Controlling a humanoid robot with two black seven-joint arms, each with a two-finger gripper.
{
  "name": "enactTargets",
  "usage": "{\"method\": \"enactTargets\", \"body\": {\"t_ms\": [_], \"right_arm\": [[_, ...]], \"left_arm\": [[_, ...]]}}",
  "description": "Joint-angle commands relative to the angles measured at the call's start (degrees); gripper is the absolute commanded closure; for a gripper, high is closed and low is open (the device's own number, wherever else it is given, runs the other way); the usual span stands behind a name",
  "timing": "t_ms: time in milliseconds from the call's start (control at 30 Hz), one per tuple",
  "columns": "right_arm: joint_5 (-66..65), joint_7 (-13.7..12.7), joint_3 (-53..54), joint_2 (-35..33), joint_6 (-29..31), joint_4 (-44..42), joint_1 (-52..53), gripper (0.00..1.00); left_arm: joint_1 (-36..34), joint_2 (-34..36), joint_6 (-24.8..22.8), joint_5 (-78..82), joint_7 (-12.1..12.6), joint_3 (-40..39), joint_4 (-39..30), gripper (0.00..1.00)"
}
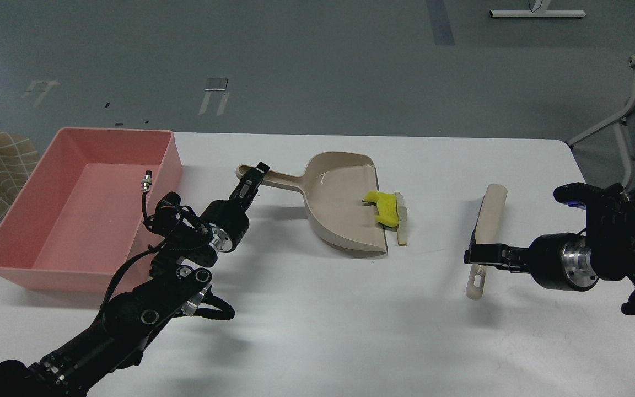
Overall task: Sweep and dump garbage into bin
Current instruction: 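Reach the right gripper down and grasp the wooden brush handle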
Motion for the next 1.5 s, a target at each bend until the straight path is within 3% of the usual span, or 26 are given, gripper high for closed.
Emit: {"method": "enactTargets", "body": {"t_ms": [0, 334, 501, 901, 1102, 1335, 1469], "right_arm": [[-0.04, -1.06, -0.25, 0.22, -0.03, 0.00, -0.03, 0.00], [-0.04, -3.35, -0.25, 2.07, -0.12, 0.52, -0.03, 0.08], [-0.04, -3.35, -0.33, 1.98, -0.38, 0.87, -0.12, 0.27], [-0.04, -3.26, -0.33, 1.81, -0.38, 0.88, -0.12, 0.29], [-0.13, -3.35, -0.42, 1.63, -0.64, 1.31, -0.30, 0.43], [-0.13, -3.35, -0.34, 1.63, -0.73, 1.67, -0.30, 0.49], [-0.04, -3.79, -0.42, 1.54, -0.73, 1.67, -0.30, 0.58]], "left_arm": [[-0.02, 0.01, -0.08, 0.01, -0.11, 0.00, 0.00, 1.00], [-0.02, 0.01, -0.08, 0.01, -0.29, 0.00, 0.00, 1.00], [0.07, 0.10, -0.08, 0.10, -0.29, 0.00, 0.00, 1.00], [-0.02, 0.01, 0.01, 0.01, -0.29, -0.09, 0.00, 1.00], [-0.02, 0.01, 0.01, 0.01, -0.29, -0.09, 0.00, 1.00], [-0.02, -0.08, -0.08, 0.01, -0.29, -0.09, 0.00, 1.00], [-0.10, -0.08, 0.01, 0.01, -0.29, -0.09, 0.00, 1.00]]}}
